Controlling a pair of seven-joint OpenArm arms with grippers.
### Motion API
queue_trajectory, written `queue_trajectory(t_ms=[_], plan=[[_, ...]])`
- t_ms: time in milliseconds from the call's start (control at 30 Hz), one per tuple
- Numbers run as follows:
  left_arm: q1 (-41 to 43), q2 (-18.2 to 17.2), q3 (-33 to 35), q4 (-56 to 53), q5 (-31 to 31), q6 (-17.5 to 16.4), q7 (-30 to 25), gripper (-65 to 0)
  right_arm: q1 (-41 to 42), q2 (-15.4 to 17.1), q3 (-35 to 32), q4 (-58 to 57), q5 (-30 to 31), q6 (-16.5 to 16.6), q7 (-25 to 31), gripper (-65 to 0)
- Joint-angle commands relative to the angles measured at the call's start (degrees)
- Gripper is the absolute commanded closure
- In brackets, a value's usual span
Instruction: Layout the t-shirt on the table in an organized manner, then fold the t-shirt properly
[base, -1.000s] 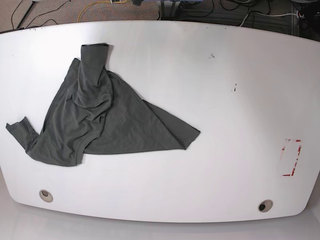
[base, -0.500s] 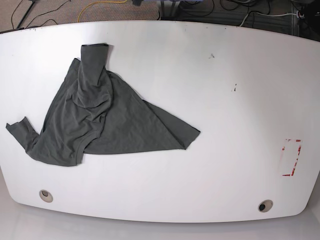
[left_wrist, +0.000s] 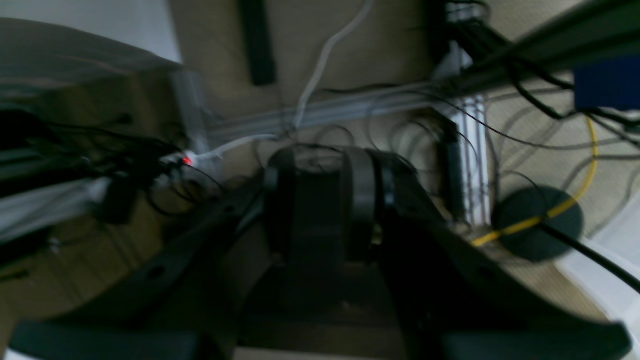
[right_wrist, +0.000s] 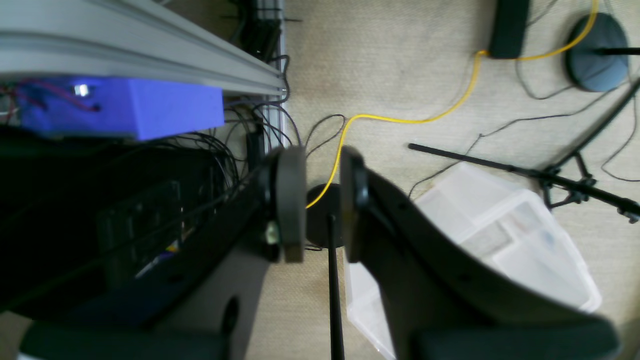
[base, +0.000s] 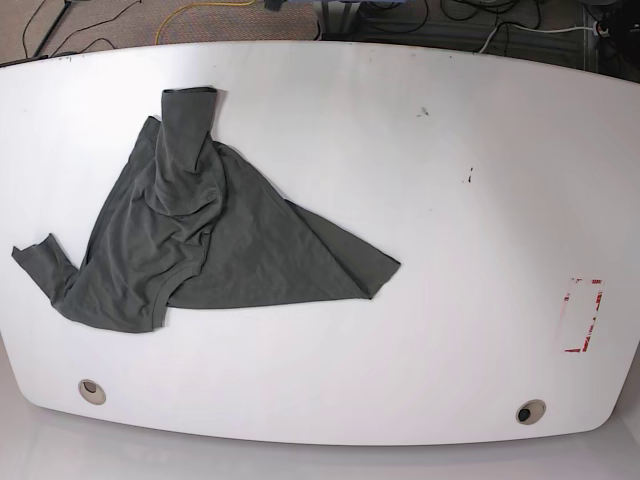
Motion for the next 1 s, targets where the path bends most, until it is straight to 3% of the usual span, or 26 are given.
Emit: queue_trajectory(t_ms=[0,600,967], plan=[[2.1,-0.1,-0.9,3.0,0.0,-0.2,-1.3,-14.0,-2.6,0.0,0.0,3.1,0.5,-0.1,0.9,-11.6],[-0.1,-1.1,-1.6,13.1,0.0,-0.2,-1.3,-14.0,-5.0,0.0,0.5,17.8,0.5,-0.2,0.9,-11.6],[-5.0,-0.9,-1.7,15.6,0.0,-0.2,-1.3,-14.4,-0.3,0.1,0.8,20.5,0.4,-0.2,0.9,-11.6]])
